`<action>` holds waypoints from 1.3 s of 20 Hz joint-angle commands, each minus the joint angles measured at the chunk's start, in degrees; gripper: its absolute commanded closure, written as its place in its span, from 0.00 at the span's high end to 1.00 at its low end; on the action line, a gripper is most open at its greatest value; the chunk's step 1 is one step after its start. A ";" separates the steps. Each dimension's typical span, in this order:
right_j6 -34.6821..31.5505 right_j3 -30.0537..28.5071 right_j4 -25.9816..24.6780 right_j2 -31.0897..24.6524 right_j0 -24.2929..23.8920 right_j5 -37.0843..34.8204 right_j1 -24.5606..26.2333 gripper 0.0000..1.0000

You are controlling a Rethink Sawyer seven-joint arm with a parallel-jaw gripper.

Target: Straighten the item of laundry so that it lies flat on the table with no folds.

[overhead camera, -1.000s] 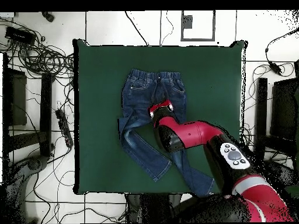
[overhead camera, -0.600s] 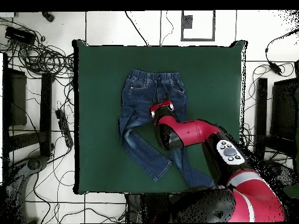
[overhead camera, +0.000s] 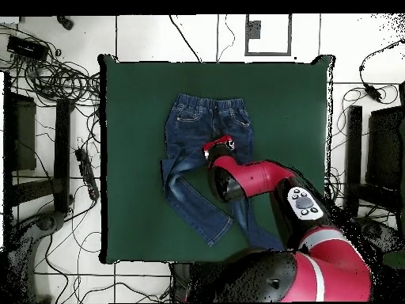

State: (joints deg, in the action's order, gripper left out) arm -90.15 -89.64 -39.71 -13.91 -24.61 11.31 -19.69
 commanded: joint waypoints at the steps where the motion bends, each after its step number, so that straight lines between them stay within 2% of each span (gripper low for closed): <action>1: -3.59 5.06 2.46 -0.04 1.90 -12.68 2.61 0.00; 2: -3.54 4.97 2.51 -0.38 1.64 -12.94 2.48 0.00; 4: -4.22 1.45 2.80 -2.89 -0.01 -13.04 -1.48 0.00; 5: -4.44 -1.92 3.59 -5.60 -1.66 -14.32 -5.76 0.00; 8: -6.12 -5.79 5.32 -8.74 -3.47 -14.51 -12.10 0.00; 11: -9.98 -6.02 6.19 -7.35 -2.01 -8.15 -16.00 0.00; 15: -12.25 -2.61 9.34 -0.56 3.17 -2.33 -16.21 0.00; 18: -12.14 -0.51 11.70 2.01 5.62 -0.99 -15.64 0.00; 26: -10.02 2.85 16.83 9.73 10.88 7.02 -10.83 0.00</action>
State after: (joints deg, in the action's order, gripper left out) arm -90.17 -91.06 -28.57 -7.10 -18.52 10.20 -33.65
